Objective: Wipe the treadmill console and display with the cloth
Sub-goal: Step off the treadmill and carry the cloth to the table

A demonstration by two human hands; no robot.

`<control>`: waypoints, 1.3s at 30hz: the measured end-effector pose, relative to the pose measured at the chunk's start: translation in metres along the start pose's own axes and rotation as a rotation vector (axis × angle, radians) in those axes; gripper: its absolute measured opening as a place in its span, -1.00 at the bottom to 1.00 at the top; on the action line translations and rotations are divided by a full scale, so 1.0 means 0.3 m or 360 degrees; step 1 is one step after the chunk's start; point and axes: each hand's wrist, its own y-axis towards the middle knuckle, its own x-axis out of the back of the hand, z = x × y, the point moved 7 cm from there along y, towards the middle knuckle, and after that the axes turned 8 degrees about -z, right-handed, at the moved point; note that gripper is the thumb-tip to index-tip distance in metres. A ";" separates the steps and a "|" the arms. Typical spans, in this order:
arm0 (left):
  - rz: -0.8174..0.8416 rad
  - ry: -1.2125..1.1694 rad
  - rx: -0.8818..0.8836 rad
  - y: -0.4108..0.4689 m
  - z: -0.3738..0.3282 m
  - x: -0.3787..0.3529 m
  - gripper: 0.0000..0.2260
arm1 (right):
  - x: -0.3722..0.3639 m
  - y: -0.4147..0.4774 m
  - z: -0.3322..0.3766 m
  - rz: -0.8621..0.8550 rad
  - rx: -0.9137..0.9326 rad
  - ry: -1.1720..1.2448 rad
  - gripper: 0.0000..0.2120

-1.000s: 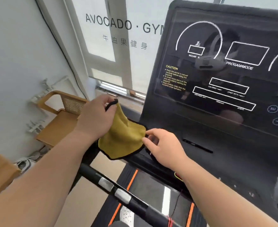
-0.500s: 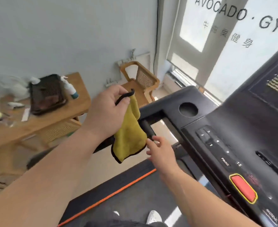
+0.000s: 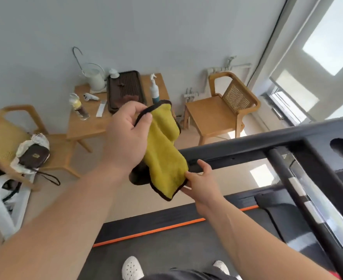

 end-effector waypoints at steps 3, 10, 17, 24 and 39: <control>-0.0096 0.0017 0.0110 0.079 0.181 0.217 -0.84 | -0.121 -0.025 0.001 -0.0153 0.0123 -0.0108 -0.65; -0.0187 0.0119 0.0474 0.154 0.547 0.578 -0.83 | -0.378 -0.058 0.093 -0.0291 0.0484 -0.0365 -0.89; -0.0202 -0.0082 0.0913 0.208 0.778 0.712 -0.85 | -0.581 -0.005 0.175 -0.0191 0.0614 -0.0537 -0.86; -0.0026 0.0061 0.0837 0.363 0.858 0.755 -0.74 | -0.783 0.158 0.278 0.0010 0.0749 -0.0777 -0.80; -0.0020 -0.0115 0.1012 0.801 1.098 0.905 -0.89 | -1.227 0.441 0.472 0.0333 0.0823 -0.1365 -0.93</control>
